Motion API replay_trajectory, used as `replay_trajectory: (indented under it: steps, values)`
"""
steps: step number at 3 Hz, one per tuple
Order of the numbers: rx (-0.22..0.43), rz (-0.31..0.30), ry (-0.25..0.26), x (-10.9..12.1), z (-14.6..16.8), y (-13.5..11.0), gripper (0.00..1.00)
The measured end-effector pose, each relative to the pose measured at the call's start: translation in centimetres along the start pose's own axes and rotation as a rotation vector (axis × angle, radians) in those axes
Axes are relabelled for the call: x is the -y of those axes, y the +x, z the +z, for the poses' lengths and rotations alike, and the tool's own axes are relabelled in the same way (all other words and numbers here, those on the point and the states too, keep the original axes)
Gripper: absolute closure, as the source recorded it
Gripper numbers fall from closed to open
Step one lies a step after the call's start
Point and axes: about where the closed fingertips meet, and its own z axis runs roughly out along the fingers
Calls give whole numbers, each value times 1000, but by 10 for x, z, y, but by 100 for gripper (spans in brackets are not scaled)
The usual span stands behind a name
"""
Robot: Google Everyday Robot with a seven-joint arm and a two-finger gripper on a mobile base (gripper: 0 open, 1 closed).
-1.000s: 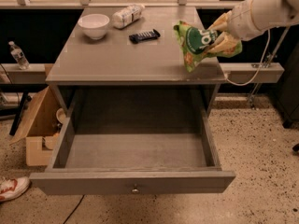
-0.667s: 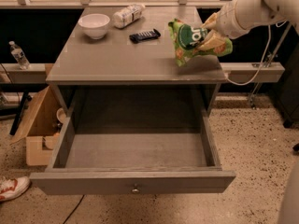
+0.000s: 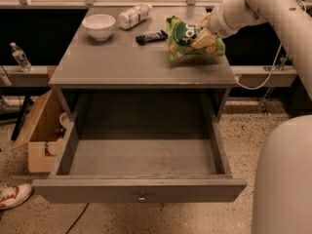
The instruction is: Pick green rice chip bag from top drawer and place on counter
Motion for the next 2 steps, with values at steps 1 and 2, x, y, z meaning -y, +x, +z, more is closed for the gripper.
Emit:
replay_trajectory:
  steps: [1,2]
  values:
    - [30,36,-11,8,22,-12,57]
    - [70,46,-26,13,34,-28,34]
